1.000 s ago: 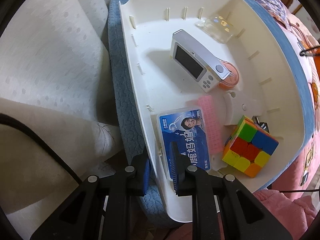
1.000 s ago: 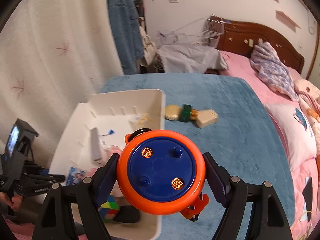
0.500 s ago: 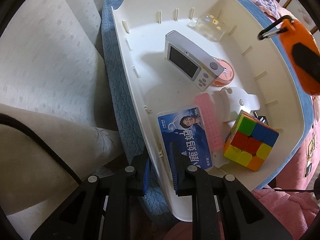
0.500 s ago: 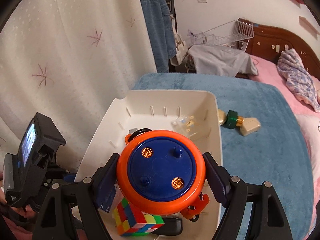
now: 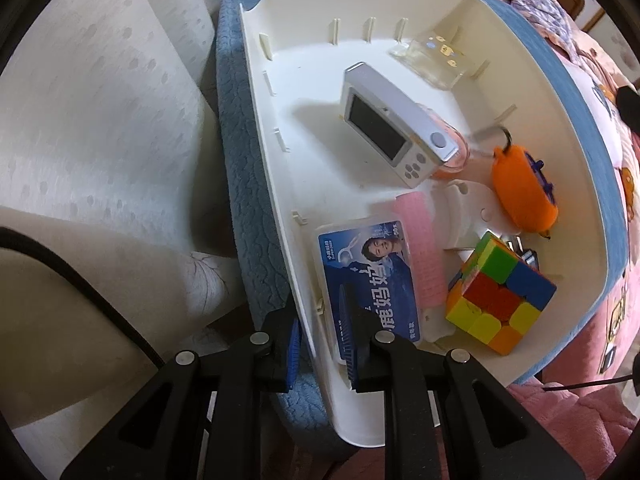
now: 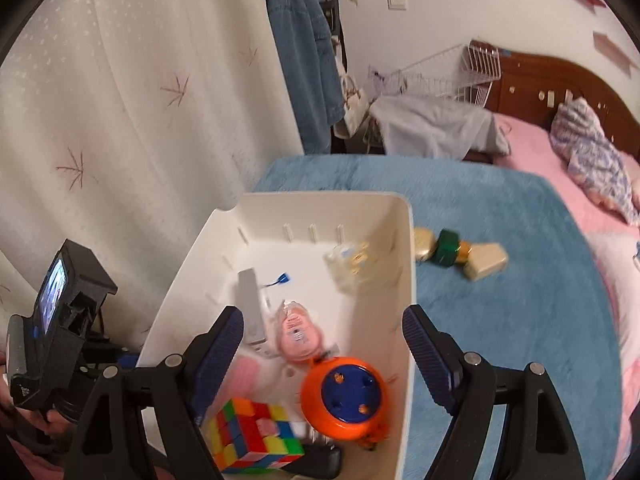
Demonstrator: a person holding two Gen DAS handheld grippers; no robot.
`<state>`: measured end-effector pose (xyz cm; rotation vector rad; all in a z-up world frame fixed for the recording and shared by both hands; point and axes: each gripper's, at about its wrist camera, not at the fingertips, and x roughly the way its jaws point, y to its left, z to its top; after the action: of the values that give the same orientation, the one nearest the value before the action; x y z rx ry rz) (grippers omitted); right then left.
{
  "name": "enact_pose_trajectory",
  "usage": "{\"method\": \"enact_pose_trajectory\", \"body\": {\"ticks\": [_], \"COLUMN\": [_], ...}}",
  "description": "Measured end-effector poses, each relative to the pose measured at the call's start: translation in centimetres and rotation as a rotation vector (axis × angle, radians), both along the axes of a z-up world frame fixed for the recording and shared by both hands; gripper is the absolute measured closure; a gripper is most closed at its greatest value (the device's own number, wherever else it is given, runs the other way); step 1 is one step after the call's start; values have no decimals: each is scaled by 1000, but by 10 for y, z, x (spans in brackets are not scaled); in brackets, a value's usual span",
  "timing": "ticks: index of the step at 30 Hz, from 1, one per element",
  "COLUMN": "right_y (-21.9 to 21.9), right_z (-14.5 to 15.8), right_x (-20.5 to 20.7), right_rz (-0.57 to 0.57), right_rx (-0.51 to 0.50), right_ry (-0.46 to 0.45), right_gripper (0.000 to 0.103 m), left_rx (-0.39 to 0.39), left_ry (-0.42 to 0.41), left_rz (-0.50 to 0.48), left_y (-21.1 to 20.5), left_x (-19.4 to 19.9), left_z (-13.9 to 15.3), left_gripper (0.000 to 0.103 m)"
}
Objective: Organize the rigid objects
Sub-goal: 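Carry the orange tape reel into the tray and release it, then move the right tool to the beige plastic case and grasp it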
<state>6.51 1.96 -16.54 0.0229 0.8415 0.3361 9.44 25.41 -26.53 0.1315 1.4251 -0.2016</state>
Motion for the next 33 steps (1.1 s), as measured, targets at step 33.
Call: {"method": "enact_pose_trajectory", "body": {"ticks": [33], "right_y": [-150], "right_z": [-55], "right_x": [142], "right_rz": [-7], "right_rx": [6], "right_ry": [-3], "right_gripper": [21], "left_rx": [36], "left_ry": [22], "left_rz": [204], "left_y": [2], "left_x": [19], "left_z": [-6], "left_gripper": [84]}}
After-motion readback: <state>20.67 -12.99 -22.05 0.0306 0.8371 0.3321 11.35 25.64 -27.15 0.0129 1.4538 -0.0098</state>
